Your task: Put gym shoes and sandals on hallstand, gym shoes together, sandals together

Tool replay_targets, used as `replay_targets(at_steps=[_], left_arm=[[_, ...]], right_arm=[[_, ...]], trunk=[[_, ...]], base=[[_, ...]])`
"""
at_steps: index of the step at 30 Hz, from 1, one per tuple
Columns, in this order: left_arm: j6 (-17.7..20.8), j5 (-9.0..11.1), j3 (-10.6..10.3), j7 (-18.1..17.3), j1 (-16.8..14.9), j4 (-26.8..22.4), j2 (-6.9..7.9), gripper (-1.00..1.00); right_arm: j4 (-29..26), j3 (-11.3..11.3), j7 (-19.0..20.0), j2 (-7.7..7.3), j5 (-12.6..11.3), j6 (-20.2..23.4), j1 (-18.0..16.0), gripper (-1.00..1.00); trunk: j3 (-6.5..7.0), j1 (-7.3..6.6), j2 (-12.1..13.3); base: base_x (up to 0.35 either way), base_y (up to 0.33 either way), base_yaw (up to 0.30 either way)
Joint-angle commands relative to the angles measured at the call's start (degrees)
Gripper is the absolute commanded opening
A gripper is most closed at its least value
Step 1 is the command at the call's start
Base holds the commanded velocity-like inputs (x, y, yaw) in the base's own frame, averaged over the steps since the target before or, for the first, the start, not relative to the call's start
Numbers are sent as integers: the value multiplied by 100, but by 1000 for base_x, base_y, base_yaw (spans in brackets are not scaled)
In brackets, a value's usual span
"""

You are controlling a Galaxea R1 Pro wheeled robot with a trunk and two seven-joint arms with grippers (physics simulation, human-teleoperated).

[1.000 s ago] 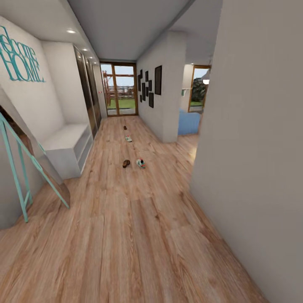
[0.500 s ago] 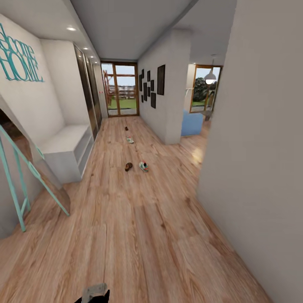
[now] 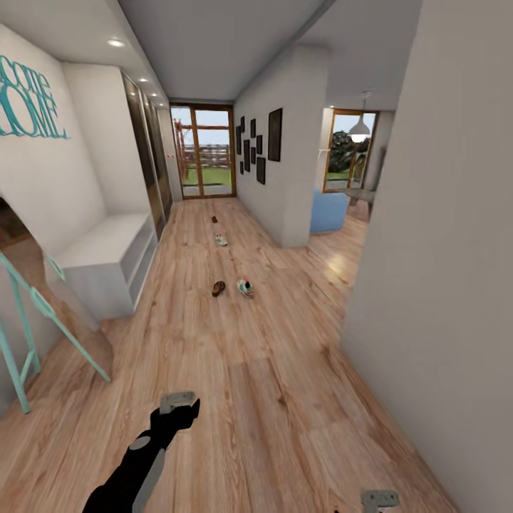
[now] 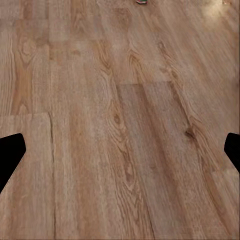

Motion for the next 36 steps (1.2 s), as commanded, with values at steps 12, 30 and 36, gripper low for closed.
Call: replay_targets(at_steps=[12,30,36], left_arm=[[51,57,-11,8,-34,-569,-80,100],[51,60,-22,8,-30,-566,-91,100],[51,60,-22,8,-31,-566,-91,100]], right_arm=[[-218,5,15,2,-9,174,1,100],[-219,24,3,8,7,173,3,100],[-222,18,4,3,8,173,4,100]], trunk=[[-12,3,-3],[-108,3,-3],[-145,3,-3]], base=[[346,2,17],[348,0,217],[348,0,233]])
